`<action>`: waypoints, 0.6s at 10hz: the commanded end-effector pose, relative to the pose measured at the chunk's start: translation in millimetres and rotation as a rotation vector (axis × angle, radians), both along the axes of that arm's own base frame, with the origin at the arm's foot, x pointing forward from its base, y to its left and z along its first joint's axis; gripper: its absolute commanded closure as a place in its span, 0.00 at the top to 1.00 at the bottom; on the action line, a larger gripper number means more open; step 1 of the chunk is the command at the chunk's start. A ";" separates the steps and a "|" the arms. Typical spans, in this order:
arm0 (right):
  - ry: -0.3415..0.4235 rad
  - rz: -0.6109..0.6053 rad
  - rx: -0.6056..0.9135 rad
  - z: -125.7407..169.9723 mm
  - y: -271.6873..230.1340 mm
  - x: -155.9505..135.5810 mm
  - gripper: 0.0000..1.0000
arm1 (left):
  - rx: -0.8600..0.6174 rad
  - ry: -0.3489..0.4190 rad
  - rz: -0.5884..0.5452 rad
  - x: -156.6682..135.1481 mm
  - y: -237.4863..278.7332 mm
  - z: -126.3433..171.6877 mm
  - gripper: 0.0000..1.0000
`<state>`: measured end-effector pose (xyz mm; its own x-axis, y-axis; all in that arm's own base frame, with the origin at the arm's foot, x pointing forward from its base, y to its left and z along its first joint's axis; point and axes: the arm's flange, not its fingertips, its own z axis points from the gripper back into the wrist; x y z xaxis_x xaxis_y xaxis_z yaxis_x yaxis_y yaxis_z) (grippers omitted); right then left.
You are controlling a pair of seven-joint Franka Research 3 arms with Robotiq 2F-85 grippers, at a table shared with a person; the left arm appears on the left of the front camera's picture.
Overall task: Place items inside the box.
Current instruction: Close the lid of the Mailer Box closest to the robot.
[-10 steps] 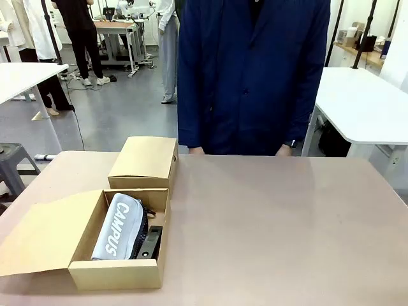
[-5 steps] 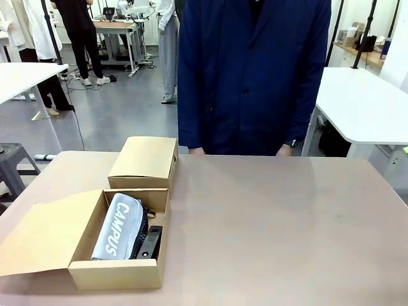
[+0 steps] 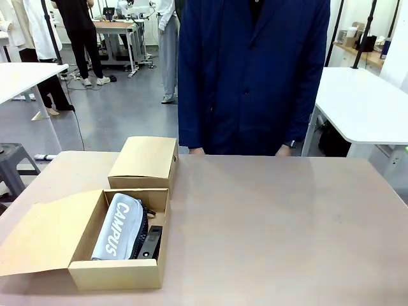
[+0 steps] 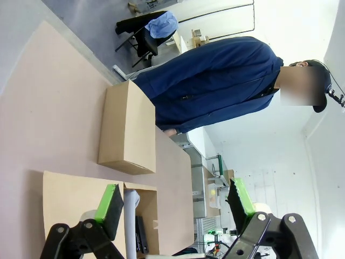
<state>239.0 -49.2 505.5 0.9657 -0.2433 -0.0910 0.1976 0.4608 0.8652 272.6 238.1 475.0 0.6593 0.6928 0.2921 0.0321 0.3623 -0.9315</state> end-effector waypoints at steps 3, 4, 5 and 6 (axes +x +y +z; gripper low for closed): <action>-0.017 0.015 0.015 4.7 -3.4 0.9 1.00 | 0.181 -0.195 -0.148 0.3 -29.1 17.6 1.00; -0.017 0.015 0.015 4.7 -3.4 0.9 1.00 | 0.332 -0.374 -0.323 11.3 -77.4 27.8 1.00; -0.017 0.015 0.015 4.7 -3.4 0.9 1.00 | 0.450 -0.510 -0.480 12.8 -120.6 29.5 1.00; -0.017 0.015 0.015 4.7 -3.4 0.9 1.00 | 0.618 -0.662 -0.585 8.9 -153.3 23.8 1.00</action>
<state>239.0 -49.6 506.6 0.9658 -0.2425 -0.0913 0.1975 0.4608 0.8653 292.3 117.2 520.7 0.7054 0.2247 0.6722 0.4680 0.5646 -0.6799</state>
